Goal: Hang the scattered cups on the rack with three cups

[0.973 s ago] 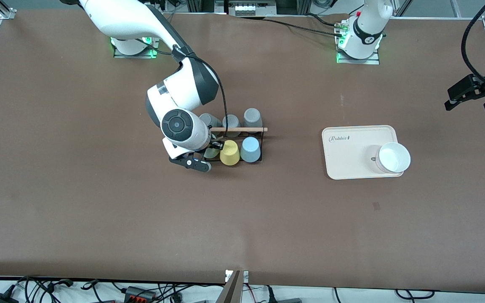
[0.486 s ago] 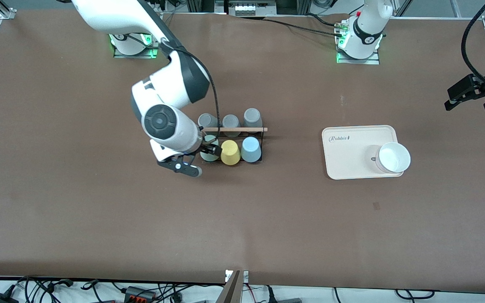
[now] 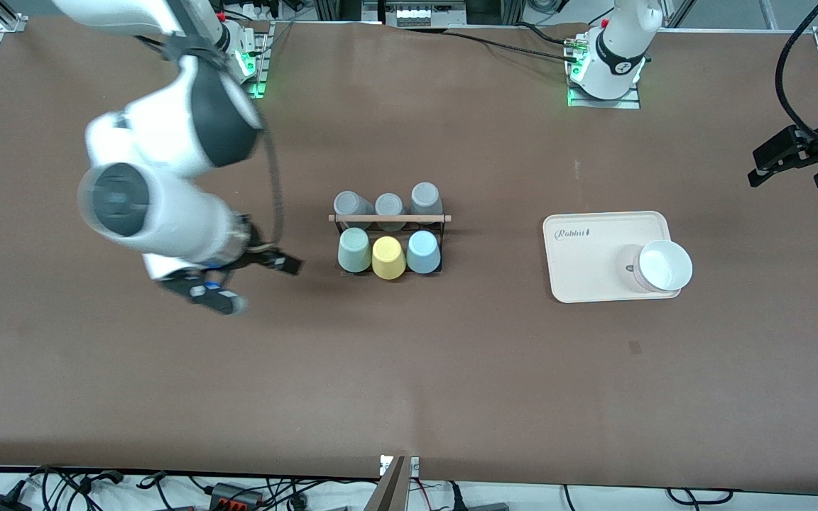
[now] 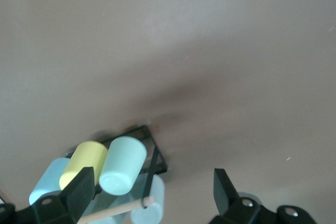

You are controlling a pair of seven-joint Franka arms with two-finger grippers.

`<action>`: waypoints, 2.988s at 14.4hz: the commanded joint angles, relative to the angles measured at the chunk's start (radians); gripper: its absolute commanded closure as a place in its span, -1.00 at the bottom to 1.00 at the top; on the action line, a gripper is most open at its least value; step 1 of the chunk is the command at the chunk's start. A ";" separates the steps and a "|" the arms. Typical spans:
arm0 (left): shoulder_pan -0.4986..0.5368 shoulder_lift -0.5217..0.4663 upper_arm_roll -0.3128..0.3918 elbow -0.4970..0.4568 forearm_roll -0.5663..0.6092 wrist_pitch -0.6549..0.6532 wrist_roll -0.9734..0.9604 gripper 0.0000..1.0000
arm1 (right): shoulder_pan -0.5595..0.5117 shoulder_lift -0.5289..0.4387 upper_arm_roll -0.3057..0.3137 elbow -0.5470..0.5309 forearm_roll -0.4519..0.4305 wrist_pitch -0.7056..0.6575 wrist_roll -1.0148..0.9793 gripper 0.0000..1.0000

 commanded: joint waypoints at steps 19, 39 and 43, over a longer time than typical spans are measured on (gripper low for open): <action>-0.001 0.071 0.001 0.107 -0.015 -0.016 0.004 -1.00 | -0.371 -0.312 0.000 -0.181 -0.146 -0.011 -0.792 -1.00; 0.001 0.070 0.003 0.107 -0.003 -0.059 -0.007 -1.00 | -0.330 -0.623 -0.039 -0.643 -0.152 0.103 -0.798 -1.00; 0.001 0.071 0.003 0.108 -0.003 -0.059 -0.006 -1.00 | -0.330 -0.643 -0.045 -0.643 -0.146 0.077 -0.797 -1.00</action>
